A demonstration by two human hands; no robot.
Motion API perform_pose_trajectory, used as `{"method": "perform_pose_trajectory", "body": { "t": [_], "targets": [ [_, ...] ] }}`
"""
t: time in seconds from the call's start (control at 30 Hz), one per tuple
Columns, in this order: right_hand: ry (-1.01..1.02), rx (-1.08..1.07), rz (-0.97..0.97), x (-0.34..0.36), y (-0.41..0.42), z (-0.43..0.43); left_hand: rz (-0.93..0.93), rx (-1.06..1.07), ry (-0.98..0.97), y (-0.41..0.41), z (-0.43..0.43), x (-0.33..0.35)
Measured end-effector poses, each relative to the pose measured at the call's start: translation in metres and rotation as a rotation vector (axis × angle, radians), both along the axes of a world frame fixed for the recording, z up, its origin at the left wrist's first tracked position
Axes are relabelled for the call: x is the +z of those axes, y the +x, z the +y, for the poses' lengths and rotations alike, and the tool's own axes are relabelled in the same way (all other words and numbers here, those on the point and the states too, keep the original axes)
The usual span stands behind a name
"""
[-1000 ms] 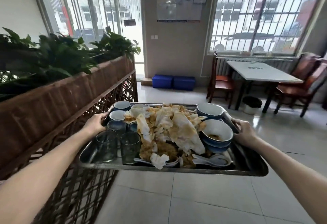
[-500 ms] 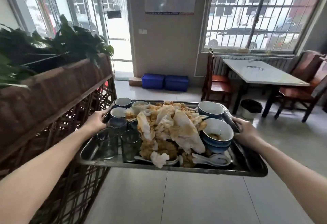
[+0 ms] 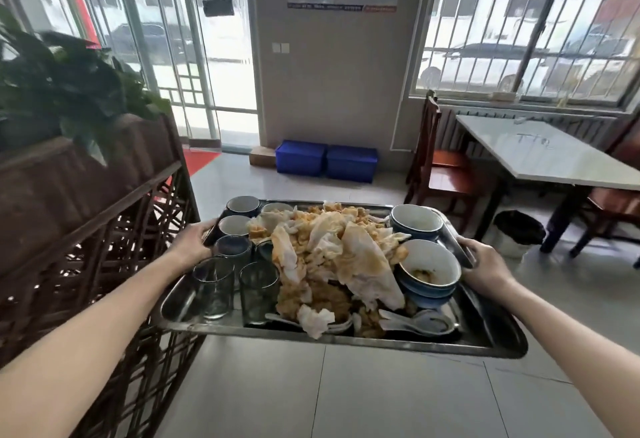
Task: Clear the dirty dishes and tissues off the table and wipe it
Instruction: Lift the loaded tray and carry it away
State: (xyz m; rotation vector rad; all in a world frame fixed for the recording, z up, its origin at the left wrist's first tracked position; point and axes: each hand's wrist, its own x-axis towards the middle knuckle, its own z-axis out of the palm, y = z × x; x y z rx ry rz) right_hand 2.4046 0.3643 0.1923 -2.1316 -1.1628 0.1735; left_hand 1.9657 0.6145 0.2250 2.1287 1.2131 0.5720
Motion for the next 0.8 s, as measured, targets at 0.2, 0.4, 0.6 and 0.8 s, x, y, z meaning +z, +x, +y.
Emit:
{"method": "perform_pose_trajectory", "body": {
  "t": [0.2, 0.4, 0.6, 0.8],
  "targets": [
    [-0.021, -0.028, 0.032, -0.034, 0.081, 0.125, -0.004, 0.035, -0.051, 0.085, 0.129, -0.038],
    [-0.027, -0.036, 0.067, -0.036, 0.173, 0.261, 0.038, 0.065, -0.039, 0.18, 0.264, -0.032],
    [-0.034, -0.057, 0.064, -0.019, 0.264, 0.375, 0.05, 0.044, 0.028, 0.271, 0.378, -0.008],
    [-0.028, -0.02, 0.071, -0.017, 0.366, 0.485, 0.026, 0.045, 0.051, 0.367, 0.478, -0.003]
  ]
}}
